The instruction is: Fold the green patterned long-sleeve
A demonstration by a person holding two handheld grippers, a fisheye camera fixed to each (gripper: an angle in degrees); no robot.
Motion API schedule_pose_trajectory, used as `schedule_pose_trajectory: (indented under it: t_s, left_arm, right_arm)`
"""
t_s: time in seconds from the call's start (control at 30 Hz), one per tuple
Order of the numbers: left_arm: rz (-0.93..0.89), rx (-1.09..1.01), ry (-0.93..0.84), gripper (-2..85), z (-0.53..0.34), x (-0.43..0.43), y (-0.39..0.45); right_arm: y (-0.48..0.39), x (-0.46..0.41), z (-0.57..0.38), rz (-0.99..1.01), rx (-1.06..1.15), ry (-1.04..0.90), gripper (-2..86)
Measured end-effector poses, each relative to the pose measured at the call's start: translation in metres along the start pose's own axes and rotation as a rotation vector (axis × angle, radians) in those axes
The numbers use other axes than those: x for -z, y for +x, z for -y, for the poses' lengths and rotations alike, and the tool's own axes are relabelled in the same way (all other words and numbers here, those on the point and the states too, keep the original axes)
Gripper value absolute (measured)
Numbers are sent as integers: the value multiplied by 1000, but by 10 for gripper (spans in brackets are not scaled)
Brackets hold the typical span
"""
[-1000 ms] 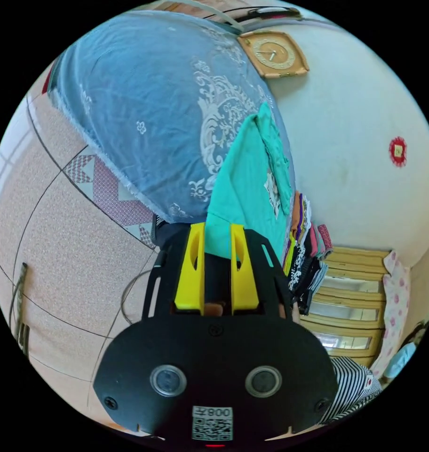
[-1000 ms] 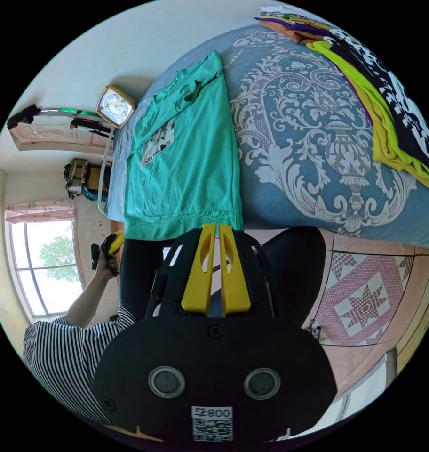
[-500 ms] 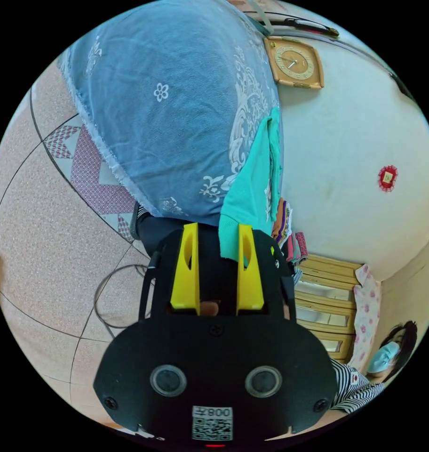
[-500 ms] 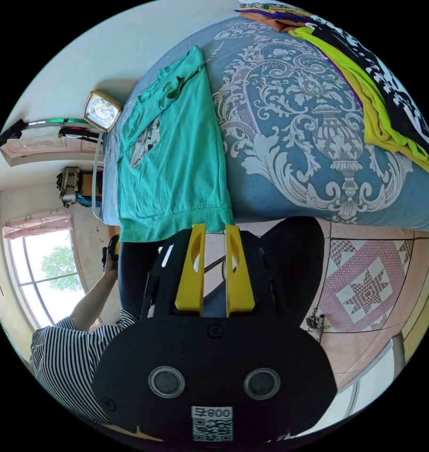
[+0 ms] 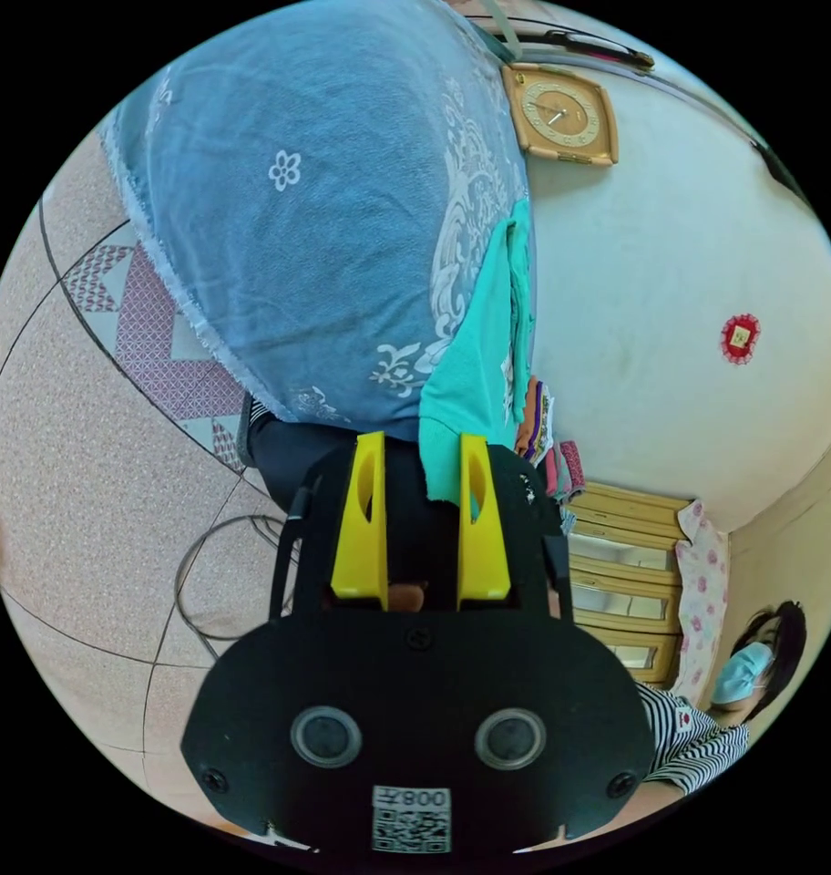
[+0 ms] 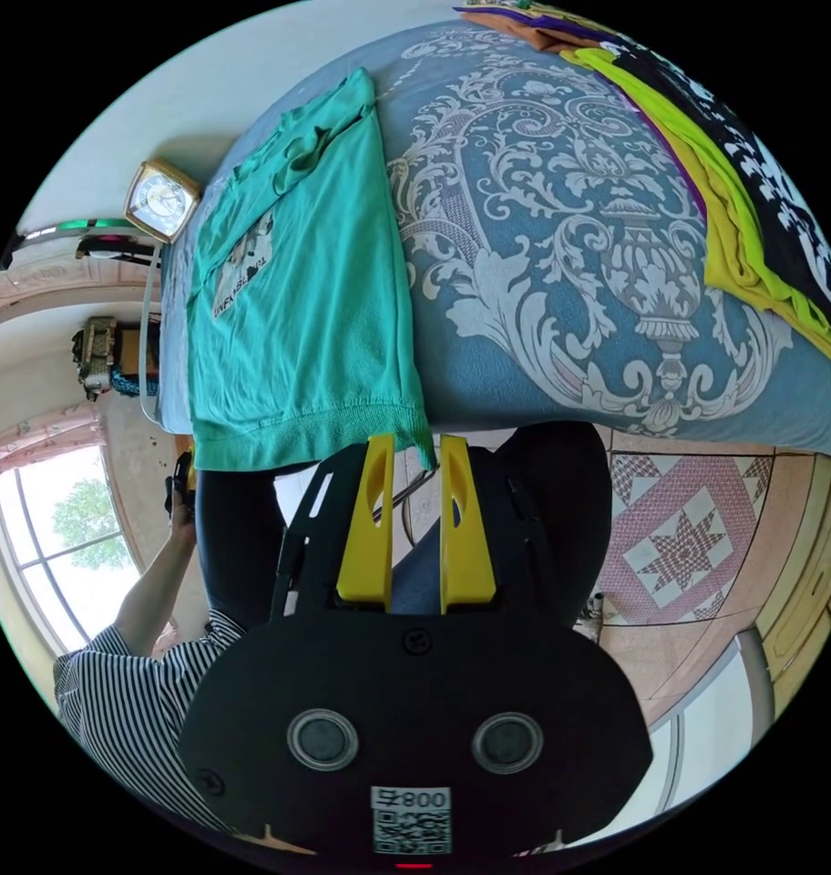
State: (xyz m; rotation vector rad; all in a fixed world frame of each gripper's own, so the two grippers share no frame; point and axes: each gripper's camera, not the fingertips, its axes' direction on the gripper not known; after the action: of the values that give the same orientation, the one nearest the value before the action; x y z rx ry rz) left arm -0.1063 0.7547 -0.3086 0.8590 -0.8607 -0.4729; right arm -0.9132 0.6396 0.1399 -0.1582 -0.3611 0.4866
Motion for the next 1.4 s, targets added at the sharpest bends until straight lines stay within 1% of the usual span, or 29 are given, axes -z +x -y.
schedule_pose_trajectory:
  t_s: [0.17, 0.4, 0.47, 0.67, 0.83, 1.1, 1.4]
  left_arm:
    - [-19, -2, -12, 86, 2, -14, -10]
    - [-49, -21, 9, 39, -3, -19, -19]
    - [-80, -25, 27, 31, -7, -18, -23]
    - [-186, -63, 53, 22, -20, -12, -31]
    - [-237, -87, 63, 19, -31, -8, -34]
    - [-311, -142, 87, 18, -45, 1, -32]
    - [-338, -181, 103, 16, -63, 12, -38]
  right_arm:
    - [4, -18, 6, -15, 0, -31, 70]
    - [10, -34, 4, 4, 33, -49, 23]
    - [16, -34, 0, 47, 41, -38, 18]
    - [46, -22, -18, 273, 59, 21, 10]
    - [71, -13, -31, 452, 90, 52, 8]
    - [90, -2, -44, 566, 150, 77, 7]
    - [111, 1, -58, 607, 170, 95, 6]
